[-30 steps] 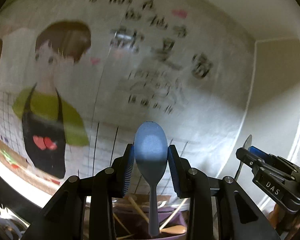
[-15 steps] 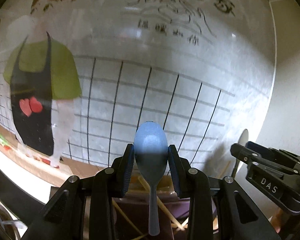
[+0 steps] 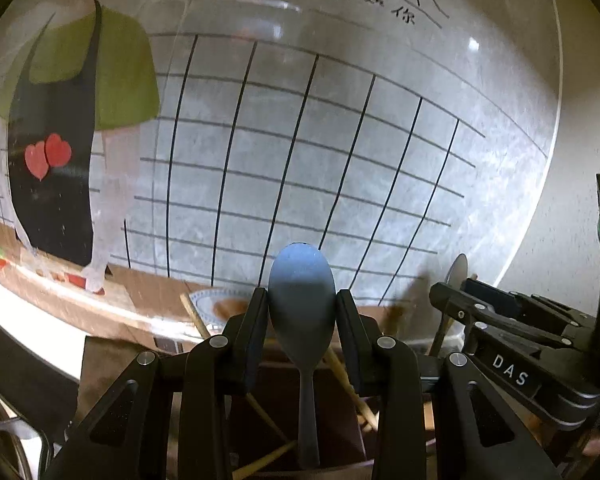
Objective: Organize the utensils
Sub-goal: 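Lower both spoons into the caddy and open both grippers, then move both tools back to the last two pale chopsticks on the cloth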
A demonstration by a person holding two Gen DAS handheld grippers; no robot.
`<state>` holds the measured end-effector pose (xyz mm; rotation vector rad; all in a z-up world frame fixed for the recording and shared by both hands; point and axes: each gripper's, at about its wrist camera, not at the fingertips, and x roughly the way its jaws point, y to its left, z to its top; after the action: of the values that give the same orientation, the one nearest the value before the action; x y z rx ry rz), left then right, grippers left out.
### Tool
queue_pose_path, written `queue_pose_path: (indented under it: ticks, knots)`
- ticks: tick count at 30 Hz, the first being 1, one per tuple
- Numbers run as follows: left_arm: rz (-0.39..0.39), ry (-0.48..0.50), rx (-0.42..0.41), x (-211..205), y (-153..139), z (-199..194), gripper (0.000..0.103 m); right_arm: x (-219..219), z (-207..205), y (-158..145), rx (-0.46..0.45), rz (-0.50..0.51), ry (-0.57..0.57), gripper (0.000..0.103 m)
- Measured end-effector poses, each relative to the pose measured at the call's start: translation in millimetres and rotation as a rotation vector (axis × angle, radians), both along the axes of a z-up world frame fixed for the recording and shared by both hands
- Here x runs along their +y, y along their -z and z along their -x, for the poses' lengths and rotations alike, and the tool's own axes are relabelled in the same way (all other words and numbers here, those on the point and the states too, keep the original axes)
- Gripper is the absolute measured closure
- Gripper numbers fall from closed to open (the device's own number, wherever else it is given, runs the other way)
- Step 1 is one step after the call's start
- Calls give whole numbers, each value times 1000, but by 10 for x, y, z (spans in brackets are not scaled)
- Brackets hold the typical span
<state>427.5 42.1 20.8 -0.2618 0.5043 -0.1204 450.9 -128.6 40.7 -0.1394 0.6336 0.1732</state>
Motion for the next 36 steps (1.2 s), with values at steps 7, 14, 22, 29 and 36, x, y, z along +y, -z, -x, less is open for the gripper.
queue_pose_path:
  ticks: [7,14,22,29,36]
  knots:
    - [39,34,95,37,69,-88,67,47,20,213,93,-34,-47,69]
    - [47,39,104,88,-89,-11,66,11,213,78,84,-18,-82,68]
    - [58,24,117,373,-418,385,65,-182,588,-240,50,-11,-45,67]
    - [55,-62,154,753,-487,1052,65,-200,1017,-273,81,-37,-46,64]
    - [8,-103,174,1031,-443,1592,65,24,1437,-75,164,-53,-87,64]
